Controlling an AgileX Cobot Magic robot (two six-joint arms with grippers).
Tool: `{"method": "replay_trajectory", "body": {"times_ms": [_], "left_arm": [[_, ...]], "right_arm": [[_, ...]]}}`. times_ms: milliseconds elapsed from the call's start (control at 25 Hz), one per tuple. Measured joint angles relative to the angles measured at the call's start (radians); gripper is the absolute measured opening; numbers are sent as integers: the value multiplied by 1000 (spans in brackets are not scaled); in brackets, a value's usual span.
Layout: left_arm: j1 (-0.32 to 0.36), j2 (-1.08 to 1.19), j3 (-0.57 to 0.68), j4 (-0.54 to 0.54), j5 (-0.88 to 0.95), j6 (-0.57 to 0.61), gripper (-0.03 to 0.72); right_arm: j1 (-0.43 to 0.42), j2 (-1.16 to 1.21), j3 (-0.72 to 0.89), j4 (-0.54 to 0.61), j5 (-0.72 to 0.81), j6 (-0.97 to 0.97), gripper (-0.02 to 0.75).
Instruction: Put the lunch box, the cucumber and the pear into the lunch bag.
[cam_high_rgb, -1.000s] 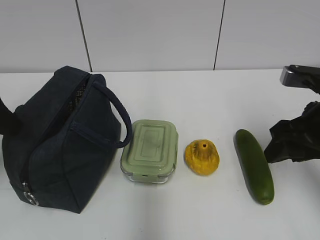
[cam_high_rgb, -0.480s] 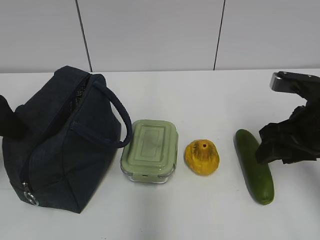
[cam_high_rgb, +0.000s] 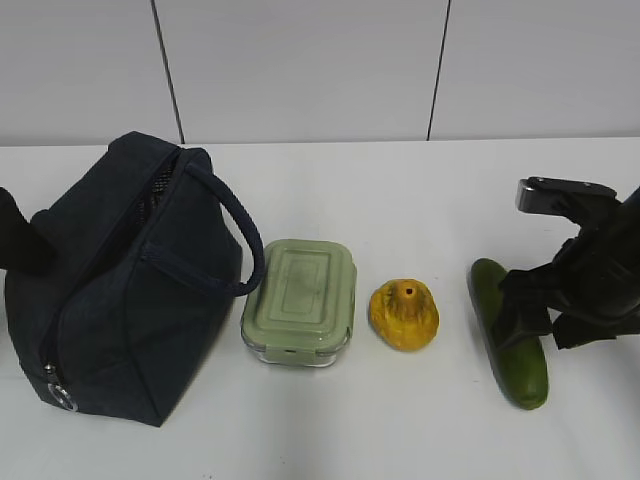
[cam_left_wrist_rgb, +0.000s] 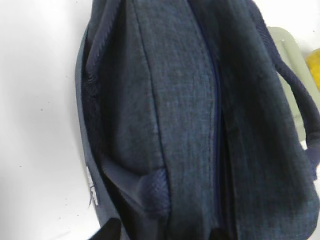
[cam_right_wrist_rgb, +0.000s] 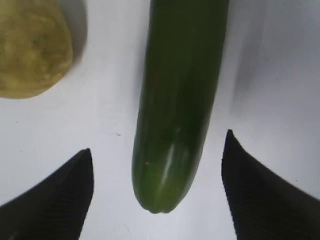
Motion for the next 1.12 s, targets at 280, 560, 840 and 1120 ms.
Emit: {"method": "replay_trajectory", "body": {"times_ms": [280,560,840,1120], "left_arm": [[0,0,0,0,-5,0,323],[0,0,0,2,-14,0,323],[0,0,0,5,-29,0,321],[0,0,0,6,-37,0,319]], "right_arm": [[0,56,-42,2,-17,0,621],[0,109,-77,2,-19,0,612],[0,169,-98,2,-21,0,591],[0,189,-100,-32,-15,2,424]]}}
